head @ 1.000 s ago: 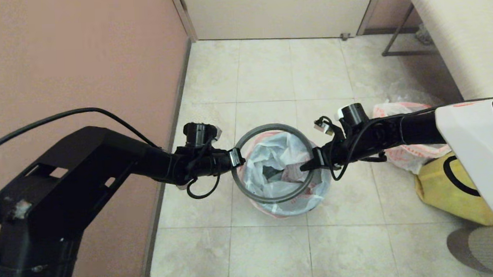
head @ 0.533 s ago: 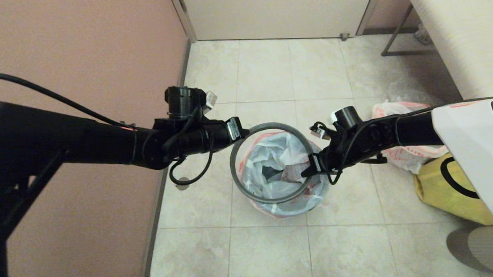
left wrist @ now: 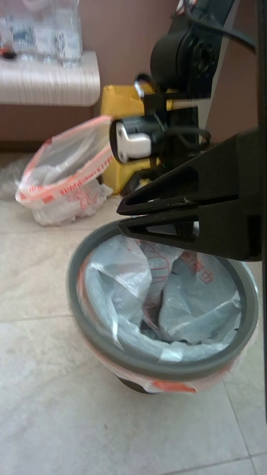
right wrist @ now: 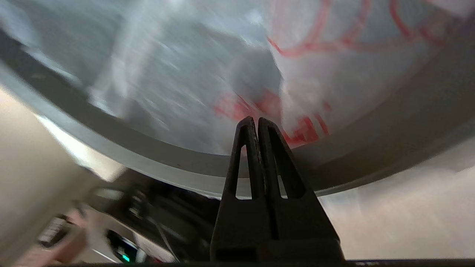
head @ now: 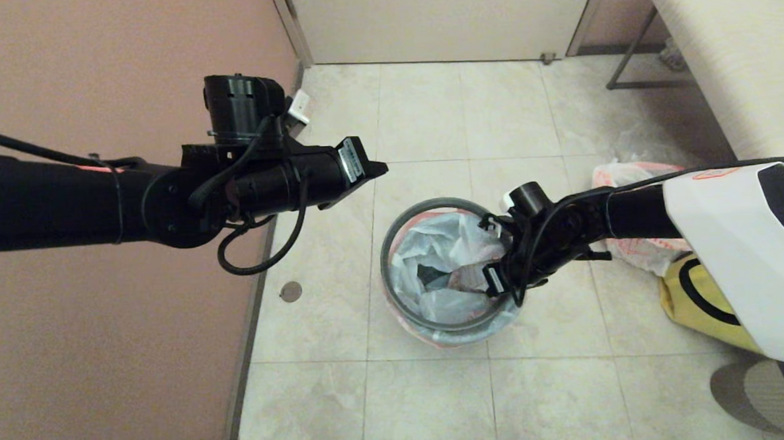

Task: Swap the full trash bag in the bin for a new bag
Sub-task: Place the trash can ring on the trash can

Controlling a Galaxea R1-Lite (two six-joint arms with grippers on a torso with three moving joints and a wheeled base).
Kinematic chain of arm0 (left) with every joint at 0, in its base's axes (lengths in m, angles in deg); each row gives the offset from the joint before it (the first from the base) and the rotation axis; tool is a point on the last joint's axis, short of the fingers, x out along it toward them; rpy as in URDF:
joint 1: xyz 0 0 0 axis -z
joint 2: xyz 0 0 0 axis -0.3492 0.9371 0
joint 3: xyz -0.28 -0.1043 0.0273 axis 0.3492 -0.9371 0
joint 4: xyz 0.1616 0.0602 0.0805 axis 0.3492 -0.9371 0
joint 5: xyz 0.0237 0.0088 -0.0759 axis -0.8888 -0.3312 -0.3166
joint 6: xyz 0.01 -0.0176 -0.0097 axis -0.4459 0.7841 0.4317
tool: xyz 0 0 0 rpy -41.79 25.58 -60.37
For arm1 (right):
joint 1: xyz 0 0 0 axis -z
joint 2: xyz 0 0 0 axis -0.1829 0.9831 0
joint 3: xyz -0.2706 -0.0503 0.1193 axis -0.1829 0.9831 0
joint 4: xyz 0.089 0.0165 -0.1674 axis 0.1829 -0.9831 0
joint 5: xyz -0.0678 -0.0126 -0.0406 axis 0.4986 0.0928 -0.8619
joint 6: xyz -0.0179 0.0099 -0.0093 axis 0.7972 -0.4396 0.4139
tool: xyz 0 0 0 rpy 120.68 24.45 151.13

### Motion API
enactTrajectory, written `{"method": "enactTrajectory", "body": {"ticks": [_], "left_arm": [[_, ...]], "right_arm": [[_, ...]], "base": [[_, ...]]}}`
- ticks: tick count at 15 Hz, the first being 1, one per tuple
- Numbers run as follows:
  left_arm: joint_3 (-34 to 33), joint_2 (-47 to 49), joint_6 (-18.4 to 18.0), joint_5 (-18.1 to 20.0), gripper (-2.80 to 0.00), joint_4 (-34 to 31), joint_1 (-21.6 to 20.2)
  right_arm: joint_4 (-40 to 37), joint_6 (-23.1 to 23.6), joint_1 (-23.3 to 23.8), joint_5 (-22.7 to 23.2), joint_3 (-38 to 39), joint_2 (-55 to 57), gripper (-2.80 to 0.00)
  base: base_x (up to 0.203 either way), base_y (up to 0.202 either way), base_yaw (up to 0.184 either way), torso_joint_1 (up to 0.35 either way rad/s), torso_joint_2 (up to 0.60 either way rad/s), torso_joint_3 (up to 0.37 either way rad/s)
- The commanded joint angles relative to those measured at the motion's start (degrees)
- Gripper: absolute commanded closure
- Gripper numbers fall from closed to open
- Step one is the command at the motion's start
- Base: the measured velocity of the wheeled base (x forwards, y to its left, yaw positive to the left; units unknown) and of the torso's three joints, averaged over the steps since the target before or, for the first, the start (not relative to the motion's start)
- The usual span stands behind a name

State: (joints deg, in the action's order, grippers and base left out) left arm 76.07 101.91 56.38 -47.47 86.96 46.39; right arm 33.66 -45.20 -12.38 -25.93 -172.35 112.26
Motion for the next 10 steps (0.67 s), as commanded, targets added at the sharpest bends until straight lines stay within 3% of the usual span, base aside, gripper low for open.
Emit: {"method": "enactTrajectory", "body": {"ticks": [1,10], "left_arm": [[-0.14,-1.40,0.19,0.10,0.00,0.11,-0.03],[-0.14,-0.61,0.11,0.10,0.00,0.11,0.24]], "right_arm": [[-3.53,0.25,-0.89,-3.32,-1.36,-0.10,0.00],[-7.10,0.61,-2.43,-3.61,-0.36,-2.54,0.00]], "base": [[0.000,0.000,0.000,0.000,0.00,0.000],[0.000,0.000,0.000,0.000,0.00,0.000]]}}
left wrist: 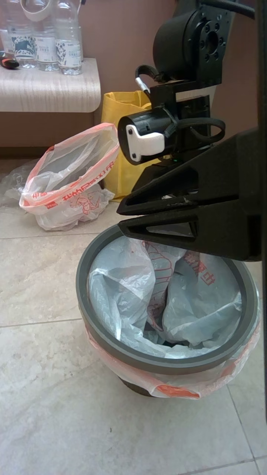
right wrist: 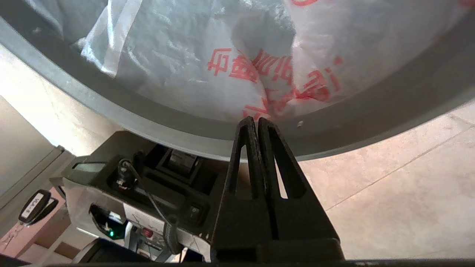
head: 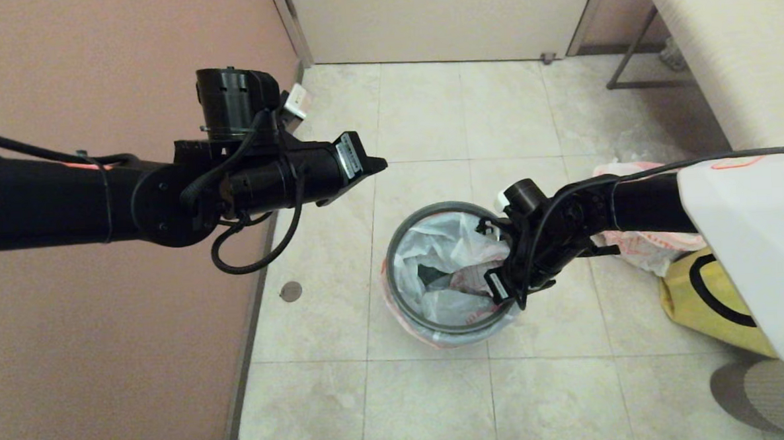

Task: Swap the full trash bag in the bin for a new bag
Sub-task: Place the trash can ring on the trash can

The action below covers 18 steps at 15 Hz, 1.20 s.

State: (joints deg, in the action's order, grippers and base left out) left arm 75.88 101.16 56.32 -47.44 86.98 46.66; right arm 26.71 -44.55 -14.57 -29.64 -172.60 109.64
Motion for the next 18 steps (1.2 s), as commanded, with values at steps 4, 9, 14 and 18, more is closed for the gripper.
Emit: {"method": "enactTrajectory", "body": {"ticks": [4,9,14,18], "left_arm": [[0.28,0.59,0.17,0.07,0.00,0.09,0.06],[0.14,0.15,0.17,-0.01,0.00,0.09,0.07],[0.14,0.14,0.17,-0.10,0.00,0.09,0.07],[0.14,0.73,0.08,-0.04,0.00,0.09,0.12]], "right_arm": [[2.59,0.06,-3.72,1.77,-0.83,1.87,0.00],[2.31,-2.33,-4.31,1.37,1.24,4.37,0.00],[2.33,-2.67,-4.33,0.84,4.80,1.22,0.00],[4.98,-3.84,-4.06,1.20,3.35,0.05,0.00]], "base": [[0.000,0.000,0.000,0.000,0.00,0.000],[0.000,0.000,0.000,0.000,0.00,0.000],[0.000,0.000,0.000,0.000,0.00,0.000],[0.000,0.000,0.000,0.000,0.00,0.000]]}}
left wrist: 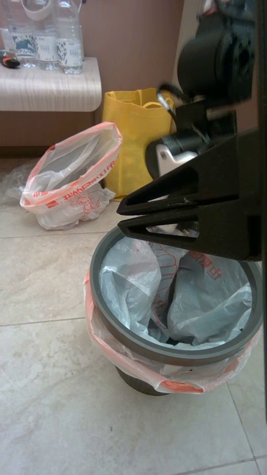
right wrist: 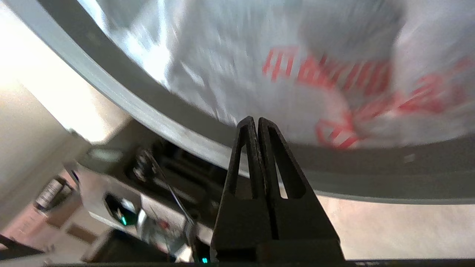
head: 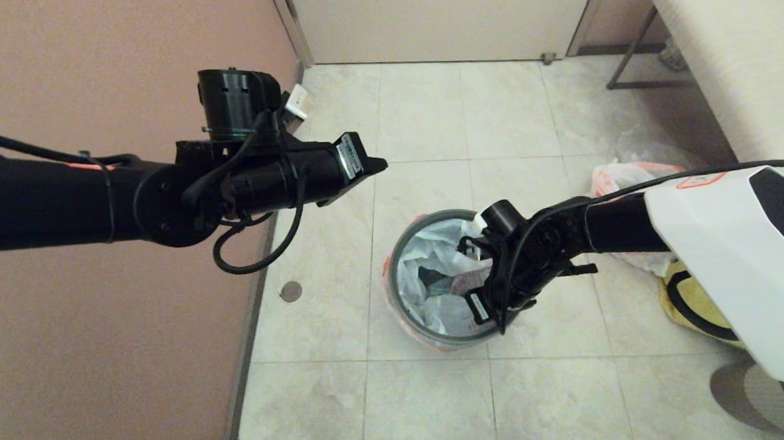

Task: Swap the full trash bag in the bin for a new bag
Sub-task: Place the trash can ring on the trash can

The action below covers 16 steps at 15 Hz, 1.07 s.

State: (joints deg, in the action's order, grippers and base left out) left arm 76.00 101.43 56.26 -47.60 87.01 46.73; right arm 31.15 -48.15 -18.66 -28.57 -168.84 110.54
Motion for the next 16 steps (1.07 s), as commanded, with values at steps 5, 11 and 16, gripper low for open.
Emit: {"method": "enactTrajectory", "body": {"ticks": [5,11,16], "left_arm": [[0.44,7.05,-0.17,2.57,0.00,-0.02,0.42],[1.07,16.78,-6.46,6.34,0.00,-0.02,-1.70],[-1.48,20.99,-9.24,16.26,0.00,3.36,-5.89]], "right_arm": [[12.57,-6.50,4.74,10.89,1.29,-2.37,0.00],[12.53,-4.74,12.54,27.88,6.88,-5.99,0.00],[10.59,2.10,17.11,38.13,7.51,-4.99,0.00]], "base": [[0.000,0.000,0.000,0.000,0.00,0.000],[0.000,0.000,0.000,0.000,0.00,0.000],[0.000,0.000,0.000,0.000,0.00,0.000]]}}
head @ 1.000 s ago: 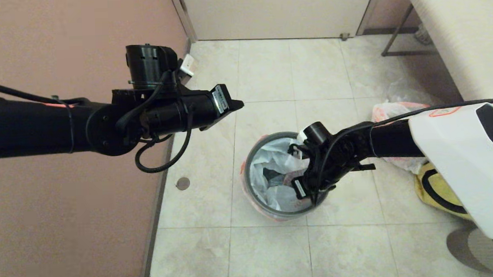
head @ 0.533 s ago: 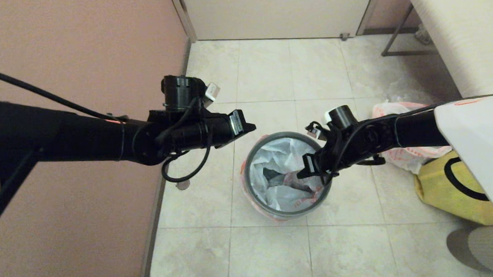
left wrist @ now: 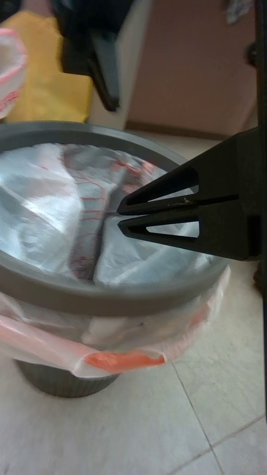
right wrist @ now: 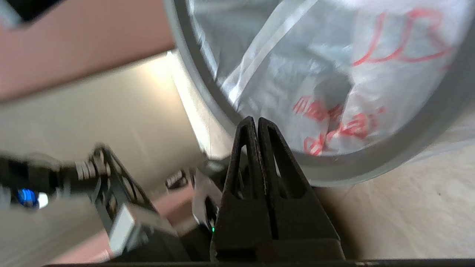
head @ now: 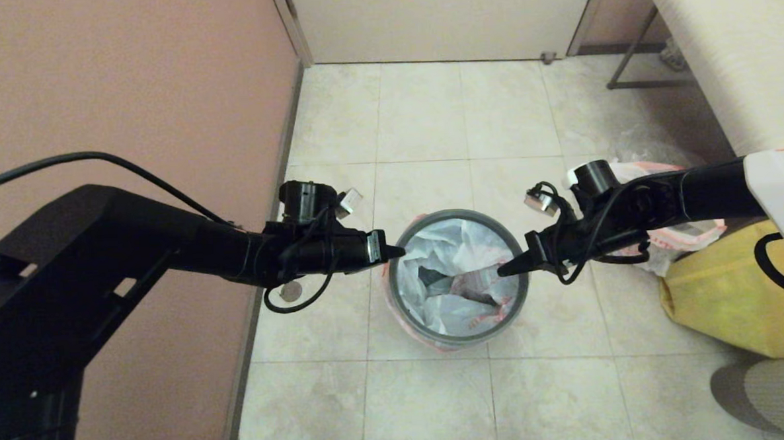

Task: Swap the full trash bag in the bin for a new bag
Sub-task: Place the trash can ring on the trash can

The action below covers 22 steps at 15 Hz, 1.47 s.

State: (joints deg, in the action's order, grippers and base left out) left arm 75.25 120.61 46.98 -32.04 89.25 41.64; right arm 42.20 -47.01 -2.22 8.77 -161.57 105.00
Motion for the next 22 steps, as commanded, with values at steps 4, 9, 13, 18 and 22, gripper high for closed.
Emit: {"method": "enactTrajectory", "body": {"ticks": [4,9,13,18,22], "left_arm": [[-1.25,2.58,-0.07,0.76,0.00,3.09,-0.90],[-0.76,4.21,-0.07,0.76,0.00,3.22,-0.99],[1.19,7.95,0.37,0.84,0.00,3.26,-1.30],[2.62,9.35,0.52,0.78,0.00,3.18,-1.52],[2.62,9.09,0.54,0.85,0.00,3.26,-1.52]], "right_arm": [[-1.74,4.01,0.80,1.10,-0.08,3.65,0.00],[-1.41,4.18,1.25,1.18,-0.88,5.78,0.00],[-1.39,4.18,2.47,3.47,-1.40,7.10,0.00],[-1.39,4.28,3.62,4.17,-3.22,9.62,0.00],[-1.47,4.19,3.62,4.17,-4.30,10.35,0.00]], "base": [[0.000,0.000,0.000,0.000,0.00,0.000],[0.000,0.000,0.000,0.000,0.00,0.000],[0.000,0.000,0.000,0.000,0.00,0.000],[0.000,0.000,0.000,0.000,0.00,0.000],[0.000,0.000,0.000,0.000,0.00,0.000]]}}
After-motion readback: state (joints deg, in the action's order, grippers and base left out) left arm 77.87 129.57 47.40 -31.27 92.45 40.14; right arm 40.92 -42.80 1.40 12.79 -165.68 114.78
